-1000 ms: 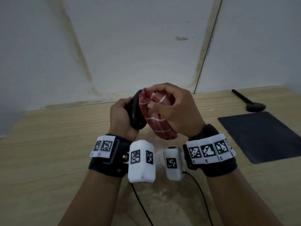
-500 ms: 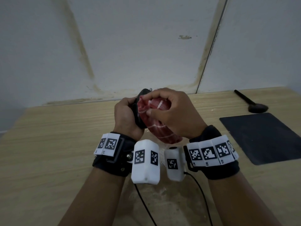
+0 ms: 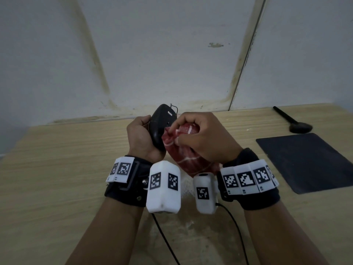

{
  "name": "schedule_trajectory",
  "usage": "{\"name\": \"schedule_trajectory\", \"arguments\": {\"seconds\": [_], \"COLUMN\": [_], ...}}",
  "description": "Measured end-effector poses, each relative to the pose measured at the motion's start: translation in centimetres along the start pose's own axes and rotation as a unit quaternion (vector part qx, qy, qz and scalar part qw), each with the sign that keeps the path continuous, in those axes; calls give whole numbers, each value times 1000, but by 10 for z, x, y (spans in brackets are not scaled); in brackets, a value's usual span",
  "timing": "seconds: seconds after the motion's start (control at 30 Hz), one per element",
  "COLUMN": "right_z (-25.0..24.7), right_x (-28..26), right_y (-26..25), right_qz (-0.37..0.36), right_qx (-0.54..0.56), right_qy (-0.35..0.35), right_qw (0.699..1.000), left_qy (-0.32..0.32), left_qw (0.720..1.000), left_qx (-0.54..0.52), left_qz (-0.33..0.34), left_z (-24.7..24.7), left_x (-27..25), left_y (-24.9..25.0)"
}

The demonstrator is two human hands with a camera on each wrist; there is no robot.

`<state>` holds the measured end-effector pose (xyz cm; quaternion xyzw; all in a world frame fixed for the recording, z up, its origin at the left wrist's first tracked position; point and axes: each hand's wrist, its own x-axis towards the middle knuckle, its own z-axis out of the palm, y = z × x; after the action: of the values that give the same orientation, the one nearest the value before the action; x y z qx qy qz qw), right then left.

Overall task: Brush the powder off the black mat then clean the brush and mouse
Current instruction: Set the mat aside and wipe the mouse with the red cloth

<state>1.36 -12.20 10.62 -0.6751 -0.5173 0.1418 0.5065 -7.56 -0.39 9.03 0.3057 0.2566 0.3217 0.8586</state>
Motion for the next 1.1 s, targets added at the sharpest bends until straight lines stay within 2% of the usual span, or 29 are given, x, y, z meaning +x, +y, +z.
{"name": "schedule_trajectory", "arguments": {"seconds": [0.17,0.23,0.33,0.4,0.57,0.63,0.73,0.8,0.97,1.1], "right_z": [7,12,11,10,13,17,17,12,13,26], "right_x": [2,3,2,1,1,0,-1,-2,-1,-1], "right_y": [-3,-5,-7,-8,-4,-3,-3,-3,3,4], "right_qz": [-38,-39,-22,-25,-41,-45,-19,-6,37,61], "right_qx": [59,29,-2,-11,53,38,0,-18,36,-58], "right_qy": [112,89,-5,-36,85,73,-14,-47,64,74], "right_qw": [991,995,1000,999,994,996,1000,999,997,994], "left_qy": [-8,-9,0,9,-12,-19,-6,8,-5,-3], "left_qw": [1000,1000,999,1000,999,998,998,999,999,999], "left_qx": [12,19,28,21,22,33,37,35,19,15], "left_qz": [-12,-16,-18,-16,-31,-41,-40,-29,-35,-42], "left_z": [-3,-2,-2,-7,-5,-3,-6,-9,-8,-6], "left_x": [-2,-5,-8,-7,-12,-14,-12,-11,-17,-20], "left_y": [2,1,3,6,7,5,3,5,4,2]}}
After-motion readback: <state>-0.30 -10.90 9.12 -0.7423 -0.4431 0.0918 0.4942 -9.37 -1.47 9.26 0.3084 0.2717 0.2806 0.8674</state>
